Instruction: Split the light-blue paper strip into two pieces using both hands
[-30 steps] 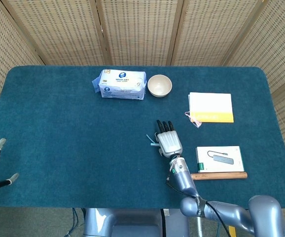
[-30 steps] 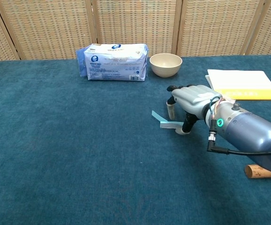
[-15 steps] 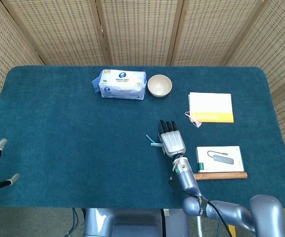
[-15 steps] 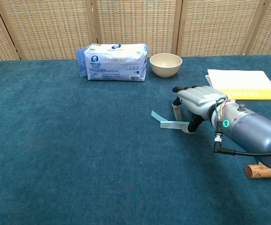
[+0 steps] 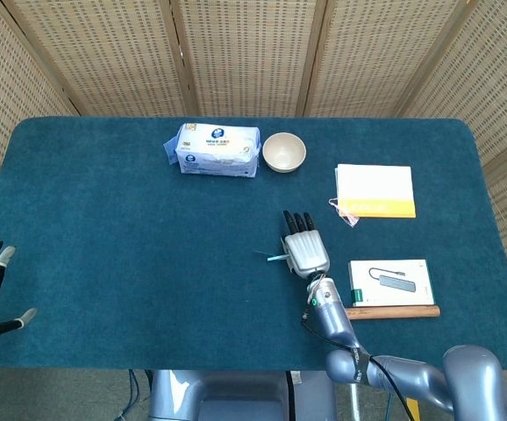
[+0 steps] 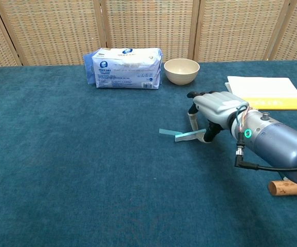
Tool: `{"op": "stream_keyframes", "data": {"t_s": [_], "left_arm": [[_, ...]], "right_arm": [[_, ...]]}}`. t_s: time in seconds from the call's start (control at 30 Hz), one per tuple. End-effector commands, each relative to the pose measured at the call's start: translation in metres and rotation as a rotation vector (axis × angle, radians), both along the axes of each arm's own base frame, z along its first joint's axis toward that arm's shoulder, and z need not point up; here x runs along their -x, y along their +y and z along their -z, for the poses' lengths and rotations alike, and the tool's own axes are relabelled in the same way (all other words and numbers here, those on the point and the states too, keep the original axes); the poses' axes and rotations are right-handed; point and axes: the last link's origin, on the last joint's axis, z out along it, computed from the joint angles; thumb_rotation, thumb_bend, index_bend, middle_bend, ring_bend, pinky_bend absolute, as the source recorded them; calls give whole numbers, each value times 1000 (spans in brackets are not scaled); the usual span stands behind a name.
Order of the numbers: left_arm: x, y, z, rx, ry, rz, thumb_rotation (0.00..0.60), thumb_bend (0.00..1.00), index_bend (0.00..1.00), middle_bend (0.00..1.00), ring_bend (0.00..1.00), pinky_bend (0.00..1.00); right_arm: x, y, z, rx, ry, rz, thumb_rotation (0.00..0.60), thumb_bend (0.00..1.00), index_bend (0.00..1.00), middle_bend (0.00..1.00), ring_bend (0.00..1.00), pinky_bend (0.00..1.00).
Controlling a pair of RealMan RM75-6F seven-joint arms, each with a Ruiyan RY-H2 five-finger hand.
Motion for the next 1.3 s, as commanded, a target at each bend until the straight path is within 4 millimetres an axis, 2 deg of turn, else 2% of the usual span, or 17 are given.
{"op": "stream_keyframes", "data": {"t_s": [0.03, 0.17, 0.33, 0.4, 0.47, 0.53, 0.57, 0.67, 0.73, 0.87, 1.0, 1.13, 1.3], "left_arm": [[0, 4, -1, 3, 4, 4, 600, 0, 0, 0, 0, 0], [-2, 15, -4, 5, 18, 15, 600, 0, 0, 0, 0, 0], [-15, 43, -11, -1, 40, 74, 600, 0, 0, 0, 12, 2], [-24, 61, -11, 10, 54, 123, 600, 0, 0, 61, 133, 44], [-39, 82, -8, 25, 65, 204, 600, 0, 0, 299, 456, 189], [-53, 102, -1, 32, 77, 292, 600, 0, 25, 485, 649, 336], [-64, 115, 4, 33, 83, 353, 600, 0, 53, 555, 710, 428], [-87, 145, 23, 45, 76, 490, 600, 0, 112, 681, 813, 690], [-100, 161, 35, 61, 60, 559, 600, 0, 129, 750, 871, 807], [-131, 188, 67, 109, 43, 666, 600, 0, 141, 869, 963, 919], [-156, 203, 95, 168, 3, 691, 600, 0, 175, 916, 993, 948], [-178, 211, 120, 241, -83, 661, 600, 0, 272, 920, 995, 949], [-192, 210, 139, 311, -158, 632, 600, 4, 382, 920, 995, 949]], "right_arm": [[-8, 0, -8, 24, -42, -47, 600, 455, 682, 0, 0, 0], [-17, -1, -18, 46, -75, -106, 600, 456, 688, 0, 0, 0], [-34, -1, -32, 56, -124, -159, 600, 455, 688, 0, 0, 0], [-44, -1, -38, 56, -140, -183, 600, 456, 688, 0, 0, 0], [-53, -1, -42, 59, -136, -205, 600, 456, 688, 0, 0, 0], [-63, -3, -45, 66, -119, -230, 600, 456, 688, 0, 0, 0], [-68, -4, -45, 68, -116, -233, 600, 455, 688, 0, 0, 0], [-81, -5, -44, 55, -128, -223, 600, 457, 688, 0, 0, 0], [-89, -4, -42, 38, -148, -208, 600, 464, 688, 0, 0, 0], [-104, -1, -37, 12, -172, -184, 600, 466, 688, 0, 0, 0], [-114, -1, -33, 11, -171, -181, 600, 466, 688, 0, 0, 0], [-120, -2, -30, 11, -183, -160, 600, 466, 688, 0, 0, 0], [-123, -4, -29, 8, -198, -133, 600, 466, 688, 0, 0, 0]]}}
